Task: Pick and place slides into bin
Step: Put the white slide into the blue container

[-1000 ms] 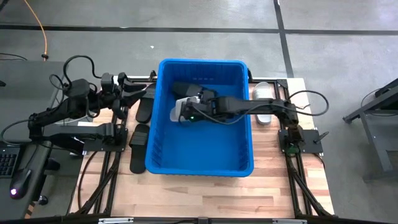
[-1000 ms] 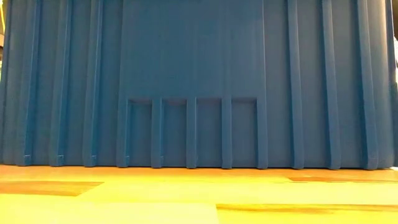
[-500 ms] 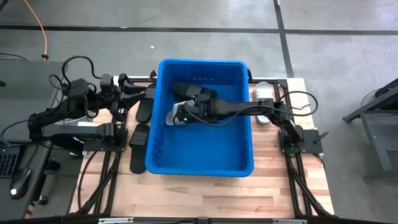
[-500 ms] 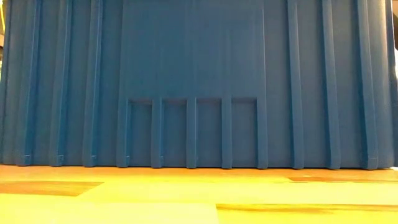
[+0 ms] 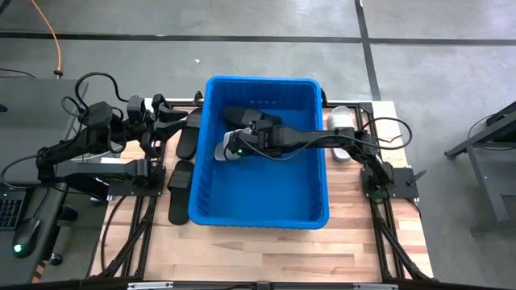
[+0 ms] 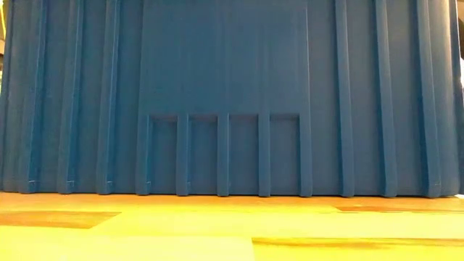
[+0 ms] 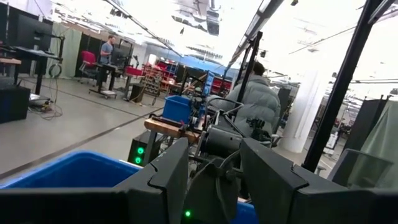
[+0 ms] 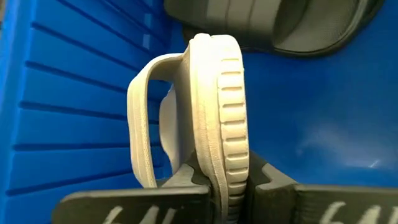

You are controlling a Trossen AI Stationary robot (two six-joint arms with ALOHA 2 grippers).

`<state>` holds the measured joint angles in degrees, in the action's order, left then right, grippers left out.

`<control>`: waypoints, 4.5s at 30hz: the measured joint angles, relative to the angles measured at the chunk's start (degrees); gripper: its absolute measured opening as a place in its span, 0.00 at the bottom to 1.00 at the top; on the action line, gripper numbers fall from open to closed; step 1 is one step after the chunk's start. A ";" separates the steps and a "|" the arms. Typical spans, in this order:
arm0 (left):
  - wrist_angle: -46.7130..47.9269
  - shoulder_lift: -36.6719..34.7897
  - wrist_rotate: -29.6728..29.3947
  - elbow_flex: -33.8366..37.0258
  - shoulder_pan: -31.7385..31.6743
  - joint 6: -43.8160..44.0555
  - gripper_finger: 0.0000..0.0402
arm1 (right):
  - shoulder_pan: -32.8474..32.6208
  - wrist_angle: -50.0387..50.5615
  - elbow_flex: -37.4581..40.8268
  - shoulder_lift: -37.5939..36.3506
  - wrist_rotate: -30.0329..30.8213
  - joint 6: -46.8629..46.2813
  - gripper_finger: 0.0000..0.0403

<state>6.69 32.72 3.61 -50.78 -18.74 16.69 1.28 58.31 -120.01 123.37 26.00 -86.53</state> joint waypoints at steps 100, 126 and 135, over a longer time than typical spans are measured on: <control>-0.24 0.14 4.95 0.02 0.00 -0.60 0.34 | 3.14 23.81 -13.76 2.43 -19.29 17.09 0.82; -0.24 0.04 5.82 0.02 -0.02 -3.19 0.34 | -16.80 -4.94 -13.98 -5.35 20.79 22.31 0.82; -0.31 0.03 5.85 0.02 -0.01 -2.93 0.34 | -17.82 -47.89 -0.38 -6.48 12.09 40.81 0.82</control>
<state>6.38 32.75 9.46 -50.76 -18.75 13.76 -16.54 10.42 -120.39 116.89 38.10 -45.72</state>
